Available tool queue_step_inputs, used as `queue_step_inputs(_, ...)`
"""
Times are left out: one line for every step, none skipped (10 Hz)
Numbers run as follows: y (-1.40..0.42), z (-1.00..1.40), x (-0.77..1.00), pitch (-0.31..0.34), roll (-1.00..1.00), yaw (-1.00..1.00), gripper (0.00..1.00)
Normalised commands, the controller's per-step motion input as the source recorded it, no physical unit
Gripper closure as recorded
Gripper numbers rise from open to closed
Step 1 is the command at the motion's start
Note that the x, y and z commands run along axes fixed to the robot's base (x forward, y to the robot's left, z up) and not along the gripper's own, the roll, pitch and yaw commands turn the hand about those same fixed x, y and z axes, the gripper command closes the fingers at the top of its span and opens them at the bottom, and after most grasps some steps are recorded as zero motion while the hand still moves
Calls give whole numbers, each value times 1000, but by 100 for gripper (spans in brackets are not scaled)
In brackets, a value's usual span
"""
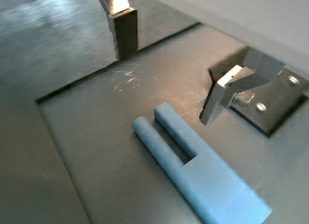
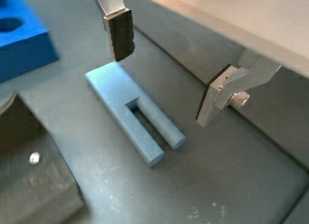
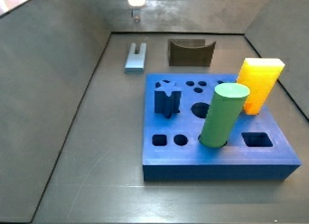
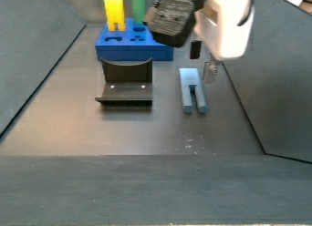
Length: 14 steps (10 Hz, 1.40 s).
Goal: Pick up the square-circle object. Move up. Rotate the square-circle object. Place the square-circle object on the fixture. Regrasp the square-circle object. Move to above the board. Insert the square-circle object.
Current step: Rotate the square-circle object.
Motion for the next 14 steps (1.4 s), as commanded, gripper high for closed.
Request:
queue_step_inputs(-2,-29,39,-7,2,1000,0)
queue_step_inputs(-2,-29,39,-8,2,1000,0)
queue_step_inputs(-2,-29,39,-8,2,1000,0)
queue_step_inputs(-2,-29,39,-9,3,1000,0)
queue_step_inputs(-2,-28,39,-10,3,1000,0)
queue_step_inputs(-2,-28,39,-10,3,1000,0)
queue_step_inputs(-2,-28,39,-11,3,1000,0)
queue_step_inputs(-2,-28,39,-11,3,1000,0)
queue_step_inputs(-2,-28,39,-13,4,1000,0)
queue_step_inputs(-2,-28,39,-13,4,1000,0)
queue_step_inputs(-2,-28,39,-15,4,1000,0)
queue_step_inputs(-2,-28,38,-16,5,1000,0)
queue_step_inputs(-2,-29,38,-19,5,1000,0)
queue_step_inputs(-2,-29,38,-21,6,1000,0)
